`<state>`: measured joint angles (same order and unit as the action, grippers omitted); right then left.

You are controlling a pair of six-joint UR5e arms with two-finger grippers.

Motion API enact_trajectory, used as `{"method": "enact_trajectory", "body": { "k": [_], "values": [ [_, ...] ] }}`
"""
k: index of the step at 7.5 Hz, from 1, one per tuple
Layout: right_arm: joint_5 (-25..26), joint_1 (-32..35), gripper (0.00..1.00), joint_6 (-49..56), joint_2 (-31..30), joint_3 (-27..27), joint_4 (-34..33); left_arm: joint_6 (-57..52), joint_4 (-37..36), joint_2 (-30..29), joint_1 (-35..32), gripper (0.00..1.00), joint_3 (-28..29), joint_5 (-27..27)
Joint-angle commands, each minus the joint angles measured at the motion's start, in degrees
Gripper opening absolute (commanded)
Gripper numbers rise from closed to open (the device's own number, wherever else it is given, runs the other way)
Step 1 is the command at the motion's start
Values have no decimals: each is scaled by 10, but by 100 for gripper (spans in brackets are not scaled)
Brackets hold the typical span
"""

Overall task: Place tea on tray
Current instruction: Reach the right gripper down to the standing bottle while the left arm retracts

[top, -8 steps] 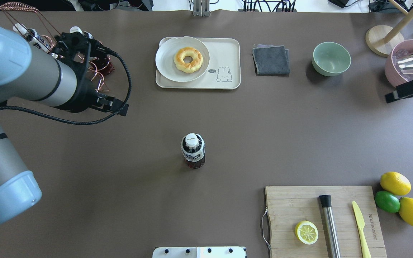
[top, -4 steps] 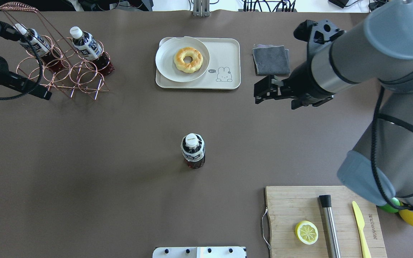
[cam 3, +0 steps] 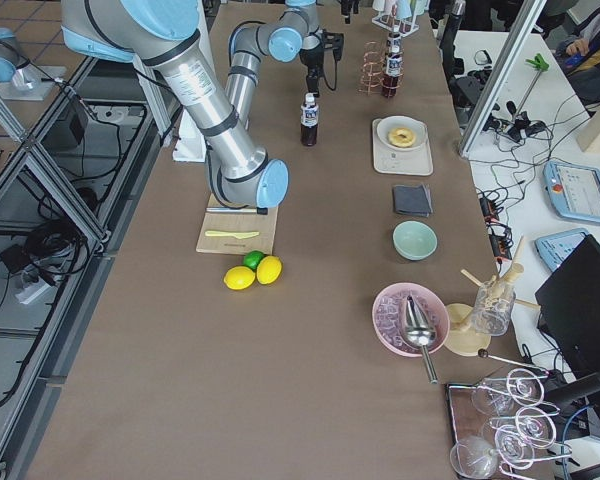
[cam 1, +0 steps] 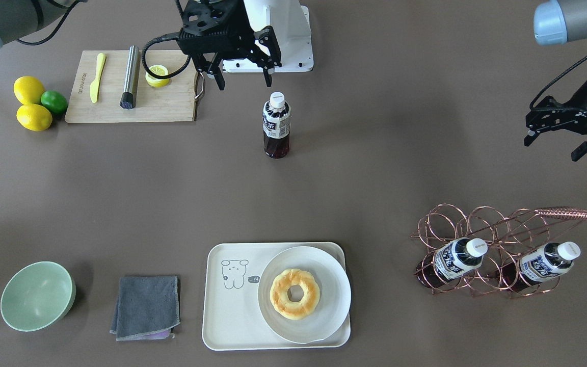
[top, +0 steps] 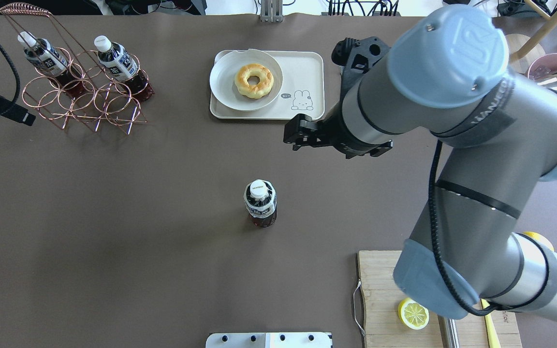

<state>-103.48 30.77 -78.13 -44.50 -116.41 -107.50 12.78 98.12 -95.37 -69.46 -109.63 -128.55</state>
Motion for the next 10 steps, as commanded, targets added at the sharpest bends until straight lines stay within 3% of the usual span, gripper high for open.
{"method": "enact_trajectory", "body": {
  "k": [1, 4, 7, 8, 9, 10],
  "values": [
    [50, -46, 90, -11, 41, 55, -16, -21, 1, 0, -10, 97, 11, -1],
    [66, -66, 81, -4, 49, 79, -36, -21, 1, 0, -10, 97, 12, -1],
    [87, -88, 80, -4, 61, 100, -36, -21, 2, 2, -10, 97, 10, -1],
    [87, -89, 72, -4, 64, 107, -35, -21, 2, 3, -10, 97, 10, -1],
    [87, -89, 55, -4, 67, 105, -34, -21, 1, 4, -11, 97, 8, -1],
    [87, -87, 45, -4, 72, 108, -35, -21, 2, 12, -10, 97, 5, -1]
  ]
}}
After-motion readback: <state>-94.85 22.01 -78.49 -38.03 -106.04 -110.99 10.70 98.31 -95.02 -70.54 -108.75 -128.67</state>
